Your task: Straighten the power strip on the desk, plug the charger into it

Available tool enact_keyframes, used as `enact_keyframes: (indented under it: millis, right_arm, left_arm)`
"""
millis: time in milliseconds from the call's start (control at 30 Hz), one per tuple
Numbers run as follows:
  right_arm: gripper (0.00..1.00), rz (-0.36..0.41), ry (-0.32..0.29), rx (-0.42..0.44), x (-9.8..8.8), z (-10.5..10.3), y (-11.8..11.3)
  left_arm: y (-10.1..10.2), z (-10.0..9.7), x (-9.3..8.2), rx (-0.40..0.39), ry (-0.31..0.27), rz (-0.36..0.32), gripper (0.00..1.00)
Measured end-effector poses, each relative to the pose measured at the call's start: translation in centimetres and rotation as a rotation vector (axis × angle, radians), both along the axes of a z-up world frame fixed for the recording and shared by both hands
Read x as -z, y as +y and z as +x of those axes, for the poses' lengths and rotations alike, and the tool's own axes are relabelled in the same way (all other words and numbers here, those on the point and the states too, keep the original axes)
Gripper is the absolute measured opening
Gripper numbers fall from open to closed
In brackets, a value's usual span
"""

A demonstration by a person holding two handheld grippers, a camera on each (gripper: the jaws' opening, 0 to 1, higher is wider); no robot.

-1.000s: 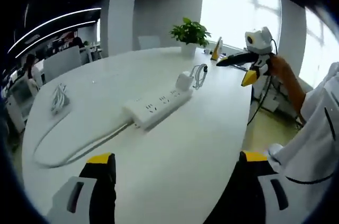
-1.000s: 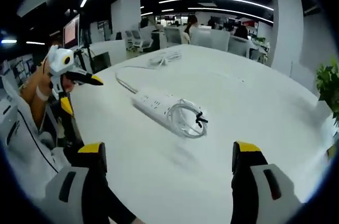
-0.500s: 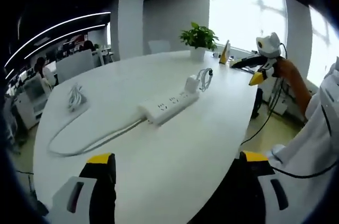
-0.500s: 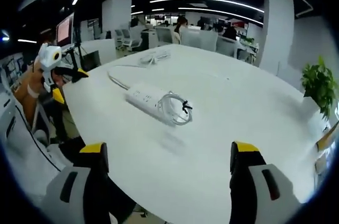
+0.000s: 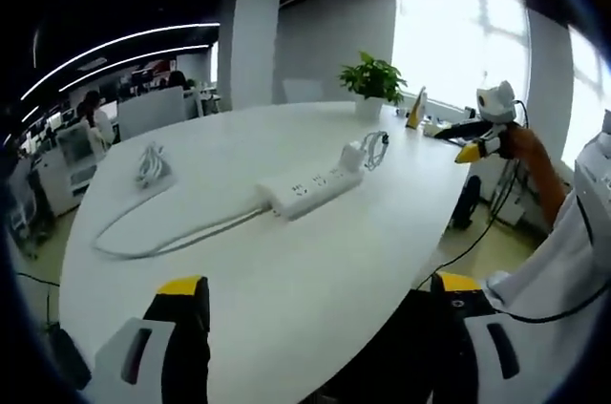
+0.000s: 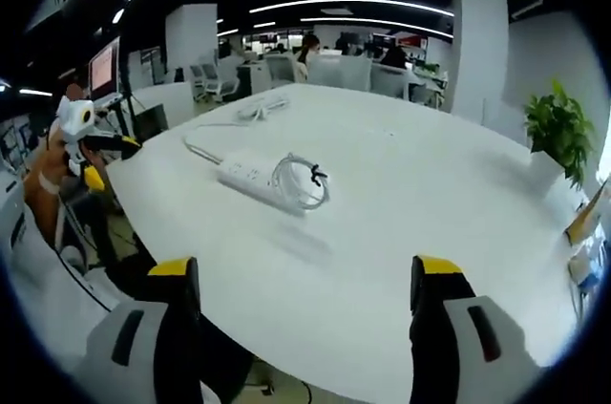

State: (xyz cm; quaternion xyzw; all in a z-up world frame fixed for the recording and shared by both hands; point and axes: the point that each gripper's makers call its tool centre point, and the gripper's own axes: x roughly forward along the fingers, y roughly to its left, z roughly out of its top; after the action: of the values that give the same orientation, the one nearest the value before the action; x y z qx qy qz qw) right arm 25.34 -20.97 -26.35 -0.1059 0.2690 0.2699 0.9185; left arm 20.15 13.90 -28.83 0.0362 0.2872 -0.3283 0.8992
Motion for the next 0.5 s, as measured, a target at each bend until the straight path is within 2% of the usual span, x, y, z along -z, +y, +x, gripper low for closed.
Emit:
enact_keyframes:
  millis: [200, 500]
  right_arm:
    - [0.85, 0.032, -0.015, 0.019, -0.5, -0.2, -0.4]
    - [0.85, 0.05, 0.014, 0.028, 0.6, 0.0, -0.7]
  left_arm:
    - [-1.1, -0.5, 0.0, 0.037, -0.001, 0.023, 0.94]
    - [-1.8, -0.3, 0.3, 0.06, -0.003, 0.033, 0.94]
